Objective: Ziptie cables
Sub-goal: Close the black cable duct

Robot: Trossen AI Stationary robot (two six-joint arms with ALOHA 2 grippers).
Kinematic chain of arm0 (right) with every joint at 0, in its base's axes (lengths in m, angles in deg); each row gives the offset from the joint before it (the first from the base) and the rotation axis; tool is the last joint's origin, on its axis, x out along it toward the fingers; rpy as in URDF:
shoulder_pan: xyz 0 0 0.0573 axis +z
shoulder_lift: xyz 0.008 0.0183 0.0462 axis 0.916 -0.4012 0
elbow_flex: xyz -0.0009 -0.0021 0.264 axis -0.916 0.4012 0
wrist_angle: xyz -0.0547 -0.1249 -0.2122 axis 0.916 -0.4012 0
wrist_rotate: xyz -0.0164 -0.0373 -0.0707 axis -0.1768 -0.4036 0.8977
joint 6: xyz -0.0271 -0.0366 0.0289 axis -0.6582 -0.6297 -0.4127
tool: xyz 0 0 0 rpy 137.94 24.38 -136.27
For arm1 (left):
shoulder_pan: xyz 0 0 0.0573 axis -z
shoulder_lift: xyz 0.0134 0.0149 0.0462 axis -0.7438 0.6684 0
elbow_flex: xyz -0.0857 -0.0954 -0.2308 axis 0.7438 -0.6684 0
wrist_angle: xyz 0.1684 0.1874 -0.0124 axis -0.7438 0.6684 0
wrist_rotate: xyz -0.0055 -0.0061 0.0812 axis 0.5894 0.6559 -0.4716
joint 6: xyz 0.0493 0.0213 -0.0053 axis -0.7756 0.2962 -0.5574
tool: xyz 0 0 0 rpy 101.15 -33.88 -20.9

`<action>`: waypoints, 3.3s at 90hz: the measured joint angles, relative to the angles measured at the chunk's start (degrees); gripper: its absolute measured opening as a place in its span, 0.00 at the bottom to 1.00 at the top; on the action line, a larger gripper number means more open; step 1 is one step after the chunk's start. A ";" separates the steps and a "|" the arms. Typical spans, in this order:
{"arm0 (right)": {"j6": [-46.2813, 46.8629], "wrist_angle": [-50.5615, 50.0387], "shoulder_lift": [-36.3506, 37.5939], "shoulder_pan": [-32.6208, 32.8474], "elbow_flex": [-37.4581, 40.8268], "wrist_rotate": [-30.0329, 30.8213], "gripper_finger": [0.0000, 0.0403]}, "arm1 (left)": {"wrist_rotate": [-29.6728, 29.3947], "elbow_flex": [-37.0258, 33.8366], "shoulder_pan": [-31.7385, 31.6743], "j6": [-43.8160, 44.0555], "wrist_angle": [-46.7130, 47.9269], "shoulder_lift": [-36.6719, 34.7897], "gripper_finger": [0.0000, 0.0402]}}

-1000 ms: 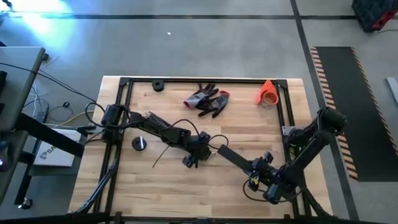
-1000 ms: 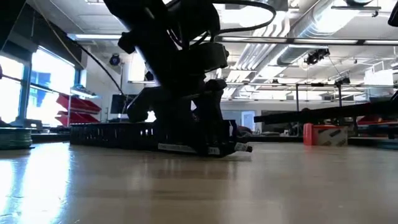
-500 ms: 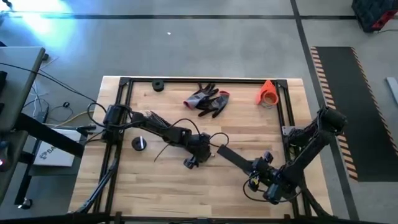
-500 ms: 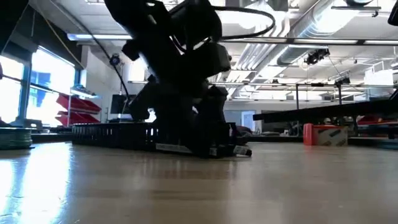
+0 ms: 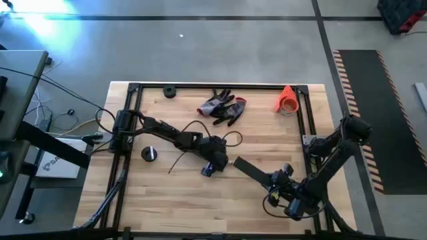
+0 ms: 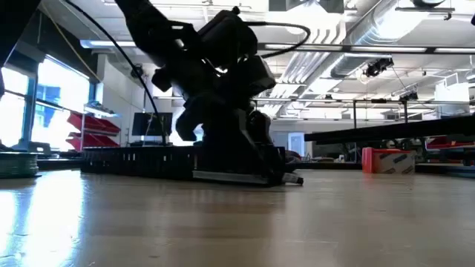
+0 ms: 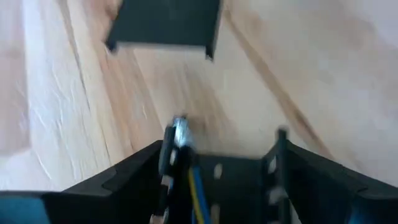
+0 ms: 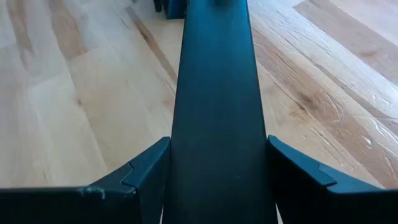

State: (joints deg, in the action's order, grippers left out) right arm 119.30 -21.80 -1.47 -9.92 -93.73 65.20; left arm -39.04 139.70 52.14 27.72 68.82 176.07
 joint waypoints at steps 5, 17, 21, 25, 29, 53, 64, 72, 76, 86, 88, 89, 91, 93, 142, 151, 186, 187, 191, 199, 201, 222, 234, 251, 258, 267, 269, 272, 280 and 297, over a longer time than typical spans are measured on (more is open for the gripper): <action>0.00 -0.01 0.00 0.01 0.00 0.01 0.52 | 0.60 -0.75 0.45 -0.02 -1.61 -0.01 0.70; 0.16 0.16 -0.02 0.00 0.00 -0.01 0.52 | 0.88 -2.51 0.97 -0.04 -4.81 -0.01 0.70; 0.17 0.32 -0.02 0.00 0.02 -0.01 0.52 | 0.59 -3.52 0.91 0.00 -5.89 -0.01 0.70; 0.17 0.45 -0.04 0.00 0.02 -0.01 0.52 | 0.50 -4.54 0.84 0.47 -7.24 -0.01 0.70; 0.17 0.44 -0.04 -0.01 0.01 -0.01 0.52 | 0.41 -5.31 0.71 0.67 -8.31 -0.01 0.70; 0.17 0.47 -0.04 -0.29 0.02 -0.01 0.52 | 0.37 -5.39 0.42 1.06 -8.33 -3.42 0.70; 0.18 0.59 -0.04 -0.29 0.02 -0.08 0.52 | 0.05 -5.40 0.01 0.66 -5.03 -3.57 0.70; 0.17 0.81 -0.04 -0.29 0.02 -0.34 0.52 | -0.11 -5.42 -0.01 -1.10 -3.30 -3.04 0.70; 0.20 1.00 -0.04 -0.29 0.02 -0.34 0.52 | -0.22 -5.43 0.05 -1.56 -2.72 -2.91 0.70; 0.20 1.29 -0.04 -0.29 0.02 -0.35 0.52 | -0.22 -5.43 0.38 -1.63 -2.72 -2.39 0.70; 0.20 1.31 -0.04 -0.29 0.02 -0.36 0.52 | -0.17 -5.43 0.45 -1.63 -2.55 -2.39 0.70; 0.20 1.32 -0.04 -0.29 0.02 -0.35 0.52 | -0.15 -5.43 0.50 -1.65 -2.52 -2.38 0.70; 0.20 1.34 -0.04 -0.29 0.02 -0.34 0.52 | -0.15 -5.43 0.58 -1.71 -2.56 -2.37 0.70; 0.20 1.40 -0.04 -0.29 0.02 -0.34 0.52 | -0.15 -5.43 0.64 -1.85 -2.63 -2.37 0.70; -2.03 3.17 -0.07 -0.29 0.02 -0.46 0.52 | -0.24 -5.42 0.80 -1.07 -5.34 -2.37 0.67; -3.63 4.71 -0.07 -0.29 0.02 -0.40 0.52 | -0.24 -5.41 0.68 -1.13 -5.40 -2.37 0.63; -13.41 8.61 -0.07 -4.24 0.02 -3.15 0.52 | -0.31 -5.43 -0.82 -1.09 -5.45 -2.37 0.58; -13.72 8.79 -0.07 -4.40 0.02 -3.14 0.52 | -0.32 -5.42 -0.82 -1.09 -5.43 -2.37 0.58; -14.90 9.52 -0.07 -4.78 0.02 -2.99 0.52 | -0.33 -5.41 -0.82 -1.09 -5.38 -2.37 0.58; -16.76 10.46 -0.07 -5.56 0.02 -2.59 0.52 | -0.35 -5.43 -0.82 -1.11 -5.36 -2.37 0.58; -17.10 10.66 -0.07 -5.75 0.02 -2.58 0.52 | -0.35 -5.41 -0.81 -1.11 -5.36 -2.37 0.58; -20.07 12.68 -0.07 -8.49 0.02 -3.68 0.52 | -0.35 -5.41 -0.80 -1.09 -5.31 -2.35 0.58; -21.60 12.73 -0.09 -10.37 0.02 -6.04 0.52 | -0.33 -5.43 -0.74 -1.07 -5.29 -2.32 0.58; -23.49 13.81 -0.09 -12.04 0.02 -7.80 0.52 | -0.33 -5.41 -0.70 -1.09 -5.27 -2.32 0.58; -23.58 13.92 -0.09 -12.57 0.02 -8.36 0.52 | -0.33 -5.41 -0.69 -1.09 -5.25 -2.32 0.58; -23.98 14.04 -0.09 -13.46 0.02 -9.22 0.52 | -0.33 -5.41 -0.69 -1.06 -5.23 -2.32 0.58; -24.28 14.15 -0.09 -13.71 0.02 -9.69 0.52 | -0.33 -5.41 -0.69 -1.06 -5.18 -2.32 0.58; -25.06 14.36 -0.09 -14.11 0.02 -10.18 0.52 | -0.33 -5.41 -0.69 -1.04 -5.07 -2.32 0.58; -27.27 15.60 -0.13 -15.20 0.02 -10.99 0.52 | -0.35 -5.41 -0.69 -0.91 -4.98 -2.32 0.58; -30.22 16.59 -0.15 -16.77 0.02 -12.00 0.52 | -0.63 -5.41 -0.69 -1.13 -4.97 -2.26 0.64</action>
State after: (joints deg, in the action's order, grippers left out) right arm 89.08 -5.21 -1.63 -26.69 -93.71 53.20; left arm -39.68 134.29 51.45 26.59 63.85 173.81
